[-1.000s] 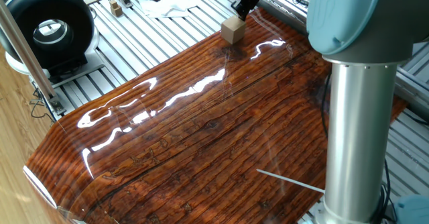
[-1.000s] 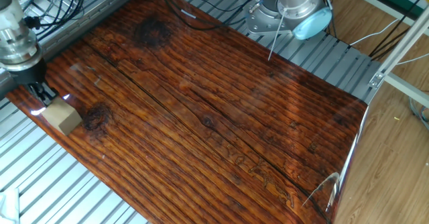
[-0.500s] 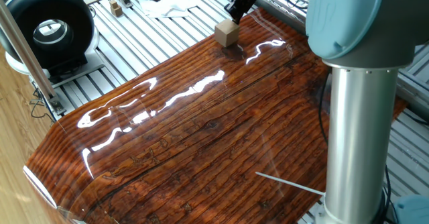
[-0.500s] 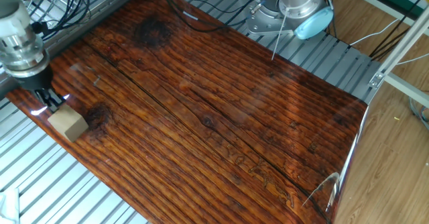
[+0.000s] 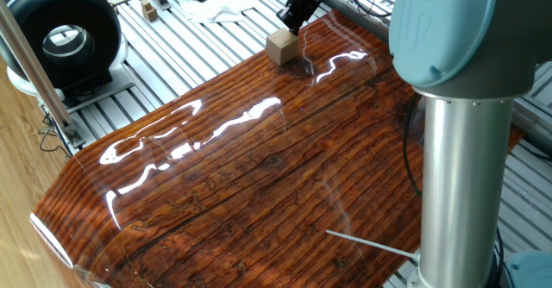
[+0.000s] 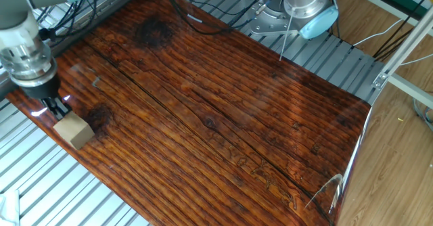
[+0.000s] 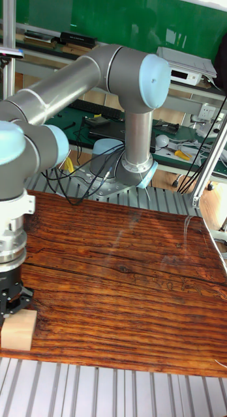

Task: Use the gripper to push the small block from left to right

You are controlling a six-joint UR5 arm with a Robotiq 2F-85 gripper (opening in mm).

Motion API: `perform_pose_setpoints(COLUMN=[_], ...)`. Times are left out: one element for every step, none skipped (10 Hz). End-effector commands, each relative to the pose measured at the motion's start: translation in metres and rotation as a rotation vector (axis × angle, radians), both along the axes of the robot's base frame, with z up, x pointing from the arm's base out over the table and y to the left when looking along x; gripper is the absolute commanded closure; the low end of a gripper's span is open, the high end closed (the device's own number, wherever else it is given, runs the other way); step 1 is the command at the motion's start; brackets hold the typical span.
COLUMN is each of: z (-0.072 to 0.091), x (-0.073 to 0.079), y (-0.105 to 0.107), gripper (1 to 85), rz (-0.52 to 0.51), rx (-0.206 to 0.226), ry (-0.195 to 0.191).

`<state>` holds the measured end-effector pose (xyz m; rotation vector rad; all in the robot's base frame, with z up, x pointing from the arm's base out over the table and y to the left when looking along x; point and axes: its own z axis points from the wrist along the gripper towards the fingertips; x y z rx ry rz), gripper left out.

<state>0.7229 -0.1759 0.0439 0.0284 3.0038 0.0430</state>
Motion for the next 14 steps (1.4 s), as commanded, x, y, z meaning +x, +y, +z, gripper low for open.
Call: perform_pose_setpoints(z=[0.002,0.002,0.002,0.003,0.004,0.004,0.004,0.003,0.002,-0.001,-0.002,-0.001,0.0,0.001], x=[-0.001,-0.001,-0.002,-0.003,-0.004,-0.007,-0.01,-0.012,-0.015,-0.017,-0.019,-0.02,-0.021,-0.021], y=[0.014,0.018,0.022,0.026,0.031,0.037,0.045,0.054,0.06,0.064,0.069,0.075,0.081,0.087], gripper=[84.7,84.7,84.7,84.7,84.7,84.7,84.7,84.7,84.7,84.7,84.7,84.7,84.7,84.7], rz=[-0.013,-0.016,-0.018,-0.016,-0.012,-0.002,0.001,-0.003,-0.006,-0.008,-0.009,-0.011,-0.014,-0.02], rx=[-0.011,-0.01,-0.013,-0.018,-0.026,-0.028,-0.014,0.003,-0.003,-0.005,-0.004,0.006,0.014,0.019], ry=[0.008,0.008,0.011,0.014,0.017,0.027,0.033,0.037,0.038,0.038,0.04,0.041,0.042,0.04])
